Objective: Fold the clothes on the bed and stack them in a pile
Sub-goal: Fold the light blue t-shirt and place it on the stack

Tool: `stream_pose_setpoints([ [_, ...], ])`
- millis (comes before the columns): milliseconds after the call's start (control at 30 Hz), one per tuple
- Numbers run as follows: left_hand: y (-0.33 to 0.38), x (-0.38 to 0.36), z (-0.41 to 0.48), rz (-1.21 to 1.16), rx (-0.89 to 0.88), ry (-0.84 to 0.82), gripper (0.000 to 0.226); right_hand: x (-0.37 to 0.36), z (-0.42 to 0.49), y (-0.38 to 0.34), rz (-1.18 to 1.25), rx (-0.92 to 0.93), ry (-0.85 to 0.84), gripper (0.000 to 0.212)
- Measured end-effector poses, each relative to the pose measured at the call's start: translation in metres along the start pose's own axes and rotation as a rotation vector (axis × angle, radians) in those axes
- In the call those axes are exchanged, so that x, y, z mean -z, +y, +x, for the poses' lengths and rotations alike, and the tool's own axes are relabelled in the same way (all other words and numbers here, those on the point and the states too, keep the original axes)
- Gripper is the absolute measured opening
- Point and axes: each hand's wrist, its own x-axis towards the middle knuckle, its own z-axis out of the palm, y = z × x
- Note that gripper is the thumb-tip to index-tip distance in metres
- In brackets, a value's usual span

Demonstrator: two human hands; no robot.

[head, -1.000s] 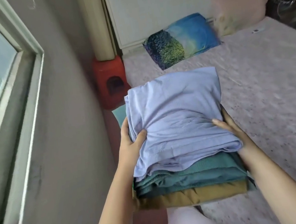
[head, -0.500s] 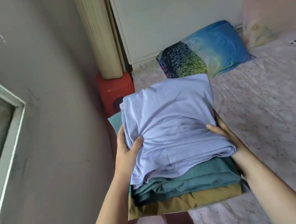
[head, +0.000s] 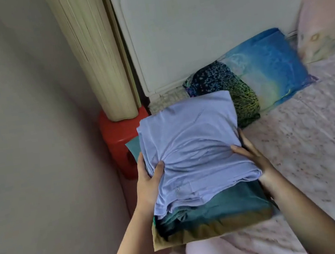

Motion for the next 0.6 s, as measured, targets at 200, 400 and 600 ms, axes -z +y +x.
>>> stream_pose_setpoints([
  [200,-0.003,-0.018,0.119,0.017,0.021,0.037,0.083,0.005,0.131,0.014,-0.012,-0.139,-0.003,0.058],
  [400,-0.038,-0.047,0.238,-0.009,0.056,0.043,0.08,0.026,0.262,0.051,0.023,-0.244,-0.013,0.047],
  [600,-0.092,-0.073,0.355,-0.011,0.026,0.069,0.066,0.042,0.381,0.103,-0.016,-0.261,-0.013,0.049],
])
